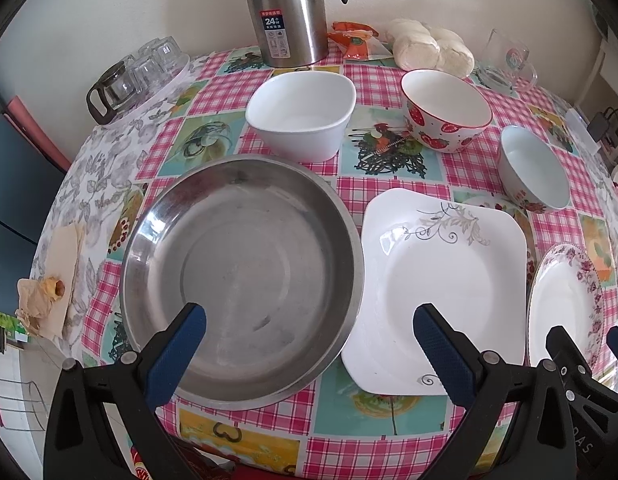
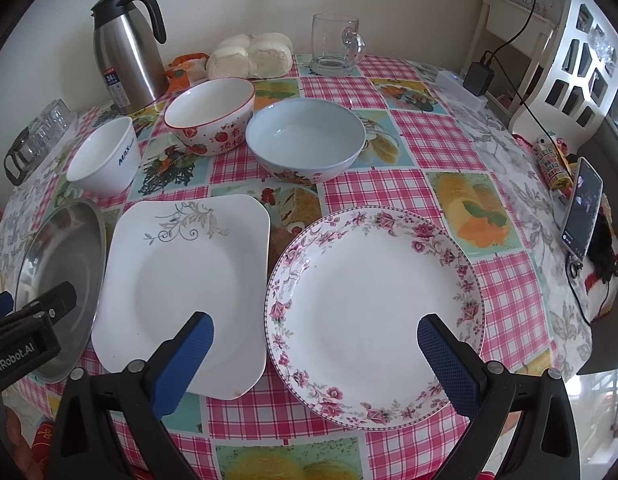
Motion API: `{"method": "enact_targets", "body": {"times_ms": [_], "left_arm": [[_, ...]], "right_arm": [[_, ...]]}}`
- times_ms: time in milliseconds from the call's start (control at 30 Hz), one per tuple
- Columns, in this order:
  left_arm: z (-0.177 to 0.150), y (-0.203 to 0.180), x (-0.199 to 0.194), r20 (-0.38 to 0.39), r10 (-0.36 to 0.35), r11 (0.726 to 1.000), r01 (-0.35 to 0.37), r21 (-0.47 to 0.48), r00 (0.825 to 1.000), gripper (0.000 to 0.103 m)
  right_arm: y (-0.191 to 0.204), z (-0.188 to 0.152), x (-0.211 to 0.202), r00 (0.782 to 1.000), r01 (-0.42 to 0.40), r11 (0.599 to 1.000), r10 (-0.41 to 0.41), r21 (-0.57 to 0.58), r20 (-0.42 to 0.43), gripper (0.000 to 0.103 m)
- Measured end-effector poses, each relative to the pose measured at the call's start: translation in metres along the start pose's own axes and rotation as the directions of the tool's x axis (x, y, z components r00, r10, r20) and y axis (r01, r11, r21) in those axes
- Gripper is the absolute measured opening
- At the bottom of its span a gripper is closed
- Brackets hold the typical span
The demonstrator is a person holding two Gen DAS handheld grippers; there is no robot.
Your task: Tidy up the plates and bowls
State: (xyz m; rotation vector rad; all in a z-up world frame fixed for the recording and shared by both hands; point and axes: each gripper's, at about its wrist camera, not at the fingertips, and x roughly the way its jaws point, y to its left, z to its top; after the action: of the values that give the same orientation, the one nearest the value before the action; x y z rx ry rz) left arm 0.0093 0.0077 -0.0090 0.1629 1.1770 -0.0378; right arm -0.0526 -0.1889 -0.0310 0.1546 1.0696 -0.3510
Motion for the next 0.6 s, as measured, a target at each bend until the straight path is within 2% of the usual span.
{"method": "enact_targets", "body": {"times_ms": [600], "left_arm": [[0.001,0.014,0.003,-0.007,-0.035,0.998,0.035,-0.044,0.999,0.103]], "right_arm": [[0.013,-0.002,0.005,1.000,0.027,0.999,-0.028,-0.021,-0.016,0.103]]}}
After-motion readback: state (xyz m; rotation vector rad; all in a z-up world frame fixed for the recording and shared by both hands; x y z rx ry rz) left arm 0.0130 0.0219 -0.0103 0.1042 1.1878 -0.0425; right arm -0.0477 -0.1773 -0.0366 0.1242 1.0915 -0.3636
